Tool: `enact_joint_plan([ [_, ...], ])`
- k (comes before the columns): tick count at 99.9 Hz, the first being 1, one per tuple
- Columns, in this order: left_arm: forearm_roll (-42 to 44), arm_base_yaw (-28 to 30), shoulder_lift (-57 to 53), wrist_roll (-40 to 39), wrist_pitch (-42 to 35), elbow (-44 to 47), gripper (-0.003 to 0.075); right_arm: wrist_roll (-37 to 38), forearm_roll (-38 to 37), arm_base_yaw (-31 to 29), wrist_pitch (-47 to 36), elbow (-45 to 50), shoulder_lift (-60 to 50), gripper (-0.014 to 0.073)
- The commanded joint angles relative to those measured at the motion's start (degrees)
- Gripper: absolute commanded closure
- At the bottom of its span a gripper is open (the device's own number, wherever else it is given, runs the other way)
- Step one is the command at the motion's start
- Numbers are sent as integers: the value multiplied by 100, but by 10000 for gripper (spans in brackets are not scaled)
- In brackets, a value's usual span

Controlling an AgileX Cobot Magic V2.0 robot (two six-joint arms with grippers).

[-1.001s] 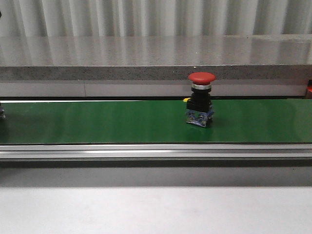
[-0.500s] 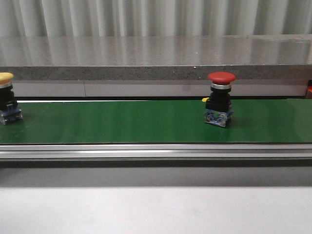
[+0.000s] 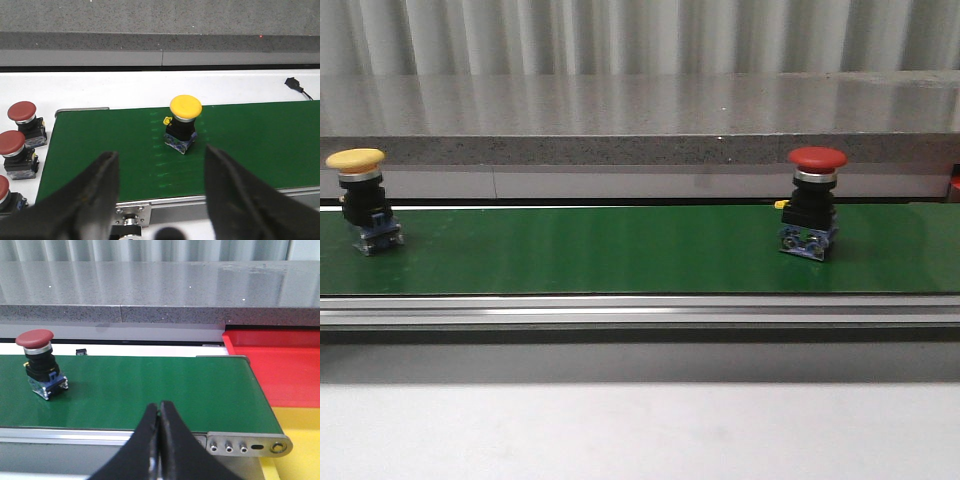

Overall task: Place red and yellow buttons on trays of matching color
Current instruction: 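Lower the right gripper over the red button riding on the belt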

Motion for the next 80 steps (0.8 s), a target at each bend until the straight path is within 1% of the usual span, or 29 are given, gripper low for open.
enact_joint_plan([
  [1,-11,-55,-4,18,-508,-128,569,-5,-57,-28,-499,4,-93,661],
  [9,-11,-55,-4,18,-554,-118,714,-5,-57,-28,-527,-9,-93,661],
  [11,-11,-55,-4,18,-570,-118,736,-5,-57,-28,-526,-23,-93,661],
  [23,-11,-55,-4,18,-585,-118,740,-5,-51,-28,-425,-268,-93,661],
  [32,-11,-55,-4,18,-585,-118,740,-5,35,-28,-329,-589,-49,661],
  [39,-11,-55,-4,18,-585,-118,740,-5,35,-28,-99,-925,90,661],
  [51,-11,-55,-4,18,-585,-118,740,-5,68,-28,712,-1718,619,661],
  [70,-11,-55,-4,18,-585,-118,740,-5,98,-28,2738,-3360,1966,661],
  [80,-11,-55,-4,18,-585,-118,740,-5,132,-28,3593,-4122,2833,661],
])
